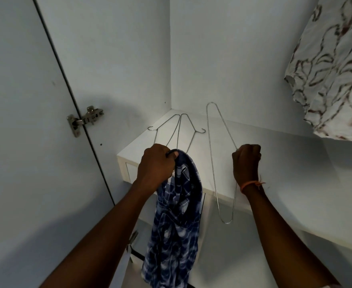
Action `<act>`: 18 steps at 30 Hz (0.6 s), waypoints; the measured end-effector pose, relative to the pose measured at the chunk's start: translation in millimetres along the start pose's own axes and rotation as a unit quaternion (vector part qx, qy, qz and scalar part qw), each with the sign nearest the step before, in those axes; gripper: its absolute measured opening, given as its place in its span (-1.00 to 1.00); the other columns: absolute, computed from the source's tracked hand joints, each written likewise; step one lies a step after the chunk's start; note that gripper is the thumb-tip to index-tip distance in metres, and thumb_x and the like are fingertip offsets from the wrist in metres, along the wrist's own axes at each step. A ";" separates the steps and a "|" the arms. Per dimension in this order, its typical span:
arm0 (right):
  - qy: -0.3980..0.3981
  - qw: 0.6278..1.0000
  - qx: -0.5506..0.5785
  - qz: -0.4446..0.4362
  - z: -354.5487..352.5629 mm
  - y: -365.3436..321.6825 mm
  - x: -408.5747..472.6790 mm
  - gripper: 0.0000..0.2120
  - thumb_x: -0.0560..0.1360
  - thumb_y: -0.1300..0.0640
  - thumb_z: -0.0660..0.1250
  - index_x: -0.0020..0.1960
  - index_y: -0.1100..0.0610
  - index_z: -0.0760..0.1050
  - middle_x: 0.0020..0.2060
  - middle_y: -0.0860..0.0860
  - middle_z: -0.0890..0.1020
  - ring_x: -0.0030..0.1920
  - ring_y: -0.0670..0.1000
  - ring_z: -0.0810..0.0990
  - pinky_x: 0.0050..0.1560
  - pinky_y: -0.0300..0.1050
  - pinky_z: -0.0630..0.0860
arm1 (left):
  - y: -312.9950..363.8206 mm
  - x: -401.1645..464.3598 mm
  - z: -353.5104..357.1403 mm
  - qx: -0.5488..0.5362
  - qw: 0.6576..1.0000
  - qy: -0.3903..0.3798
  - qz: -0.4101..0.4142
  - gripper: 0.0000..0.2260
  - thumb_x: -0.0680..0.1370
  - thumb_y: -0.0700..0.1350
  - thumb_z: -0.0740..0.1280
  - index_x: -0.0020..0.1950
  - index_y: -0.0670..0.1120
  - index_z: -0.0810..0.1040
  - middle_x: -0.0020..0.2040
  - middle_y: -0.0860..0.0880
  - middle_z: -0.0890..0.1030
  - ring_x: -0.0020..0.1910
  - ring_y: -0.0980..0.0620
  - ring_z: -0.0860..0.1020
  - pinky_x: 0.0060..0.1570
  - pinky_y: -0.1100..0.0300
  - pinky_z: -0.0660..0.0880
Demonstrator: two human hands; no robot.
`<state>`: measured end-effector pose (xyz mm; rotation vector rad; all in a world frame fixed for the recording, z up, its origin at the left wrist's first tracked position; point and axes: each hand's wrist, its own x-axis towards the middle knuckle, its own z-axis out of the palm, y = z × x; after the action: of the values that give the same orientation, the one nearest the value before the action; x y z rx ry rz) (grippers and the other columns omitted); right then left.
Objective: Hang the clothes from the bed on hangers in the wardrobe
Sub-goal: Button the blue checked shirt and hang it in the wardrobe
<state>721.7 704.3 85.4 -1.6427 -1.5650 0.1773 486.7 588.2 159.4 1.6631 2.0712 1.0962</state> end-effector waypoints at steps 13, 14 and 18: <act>-0.006 0.987 0.039 -0.157 -0.1 -45.7 -58.6 -0.97 0.56 0.27 0.36 -0.05 0.19 0.58 0.02 0.09 0.24 -0.03 0.05 0.34 -0.01 -0.16 0.34 | -28.9 -29.2 -46.7 -0.028 0.999 -0.026 0.013 -0.58 0.58 -0.03 0.35 -0.42 -0.14 0.35 -0.51 -0.04 0.36 -0.51 0.04 0.36 -0.45 0.22 0.28; 0.013 0.986 0.036 -0.163 0.4 -52.1 -66.0 -0.94 0.56 0.28 0.35 -0.08 0.20 0.58 0.01 0.08 0.24 -0.04 0.03 0.33 -0.03 -0.18 0.30 | -33.3 -31.4 -51.6 -0.028 0.999 -0.027 0.015 -0.57 0.58 -0.03 0.35 -0.42 -0.13 0.33 -0.51 -0.03 0.35 -0.51 0.04 0.35 -0.44 0.21 0.27; 0.100 0.982 0.111 -0.117 -18.8 -88.8 -84.1 -0.87 0.59 0.25 0.31 -0.10 0.18 0.59 0.00 0.12 0.26 -0.09 -0.11 0.27 -0.08 -0.24 0.26 | -48.8 -39.2 -65.6 -0.034 0.999 -0.027 0.007 -0.54 0.58 -0.04 0.35 -0.44 -0.09 0.23 -0.53 0.01 0.29 -0.54 0.07 0.28 -0.43 0.20 0.23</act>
<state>648.2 610.1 117.8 -1.2544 -1.5101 0.0560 422.8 524.0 160.6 1.6587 1.9683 1.1009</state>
